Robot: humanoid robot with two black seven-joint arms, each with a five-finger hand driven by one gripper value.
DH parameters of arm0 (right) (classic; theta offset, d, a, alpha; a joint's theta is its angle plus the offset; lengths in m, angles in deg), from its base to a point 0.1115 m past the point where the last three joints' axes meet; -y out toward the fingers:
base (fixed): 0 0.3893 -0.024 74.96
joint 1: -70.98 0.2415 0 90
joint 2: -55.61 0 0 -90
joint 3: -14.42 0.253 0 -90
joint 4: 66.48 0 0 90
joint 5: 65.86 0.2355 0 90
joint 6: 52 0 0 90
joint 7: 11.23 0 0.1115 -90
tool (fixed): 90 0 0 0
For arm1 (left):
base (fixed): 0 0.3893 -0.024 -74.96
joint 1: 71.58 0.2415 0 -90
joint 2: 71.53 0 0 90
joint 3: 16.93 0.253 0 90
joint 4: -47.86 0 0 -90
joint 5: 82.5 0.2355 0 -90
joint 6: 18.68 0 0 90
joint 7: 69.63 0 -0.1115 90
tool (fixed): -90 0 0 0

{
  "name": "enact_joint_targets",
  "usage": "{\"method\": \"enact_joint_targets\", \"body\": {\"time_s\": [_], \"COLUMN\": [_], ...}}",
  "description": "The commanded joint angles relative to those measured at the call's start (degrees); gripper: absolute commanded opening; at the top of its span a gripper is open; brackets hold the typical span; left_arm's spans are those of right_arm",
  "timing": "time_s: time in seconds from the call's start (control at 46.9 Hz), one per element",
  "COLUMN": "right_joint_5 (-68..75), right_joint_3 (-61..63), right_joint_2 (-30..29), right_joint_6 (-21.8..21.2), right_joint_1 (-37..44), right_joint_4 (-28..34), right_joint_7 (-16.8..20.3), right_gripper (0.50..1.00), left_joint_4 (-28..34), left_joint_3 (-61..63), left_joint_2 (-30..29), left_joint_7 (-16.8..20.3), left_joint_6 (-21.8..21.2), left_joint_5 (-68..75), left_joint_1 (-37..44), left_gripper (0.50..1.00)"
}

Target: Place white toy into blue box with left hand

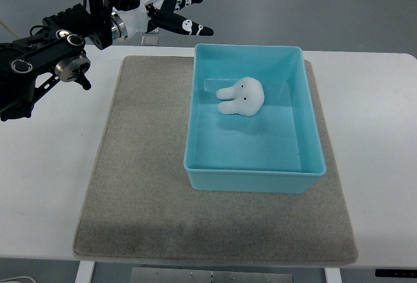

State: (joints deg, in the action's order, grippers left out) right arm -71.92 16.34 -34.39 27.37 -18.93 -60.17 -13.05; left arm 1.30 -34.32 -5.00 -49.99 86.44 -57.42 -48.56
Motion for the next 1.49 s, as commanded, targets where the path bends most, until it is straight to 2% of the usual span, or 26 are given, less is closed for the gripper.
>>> {"method": "enact_joint_targets", "body": {"time_s": [0.0,0.171,0.384,0.704,0.896,0.959,1.471], "right_joint_5": [0.0,0.0,0.0,0.0,0.0,0.0,0.0], "right_joint_3": [0.0,0.0,0.0,0.0,-0.1,0.0,0.0], "right_joint_2": [0.0,0.0,0.0,0.0,0.0,0.0,0.0], "right_joint_6": [0.0,0.0,0.0,0.0,0.0,0.0,0.0], "right_joint_1": [0.0,0.0,0.0,0.0,0.0,0.0,0.0], "right_joint_4": [0.0,0.0,0.0,0.0,0.0,0.0,0.0], "right_joint_7": [0.1,0.0,0.0,0.1,0.0,0.0,0.0], "right_gripper": [0.936,0.936,0.936,0.936,0.936,0.936,0.936], "left_joint_4": [3.9,11.0,16.0,17.4,22.0,23.4,23.3], "left_joint_3": [0.1,0.4,-0.2,-1.9,-7.3,-7.8,-8.1], "left_joint_2": [0.0,-0.1,0.0,0.0,1.9,2.9,2.4], "left_joint_7": [0.0,-1.1,-8.5,-19.2,-22.7,-23.2,-23.0], "left_joint_6": [3.9,10.9,17.6,17.8,17.7,17.8,18.2], "left_joint_5": [-6.9,-15.7,-29.5,-47.9,-48.3,-48.1,-48.2], "left_joint_1": [0.0,0.4,2.9,5.7,6.7,6.7,7.1], "left_gripper": [0.999,0.999,0.999,0.999,0.999,0.999,0.999]}}
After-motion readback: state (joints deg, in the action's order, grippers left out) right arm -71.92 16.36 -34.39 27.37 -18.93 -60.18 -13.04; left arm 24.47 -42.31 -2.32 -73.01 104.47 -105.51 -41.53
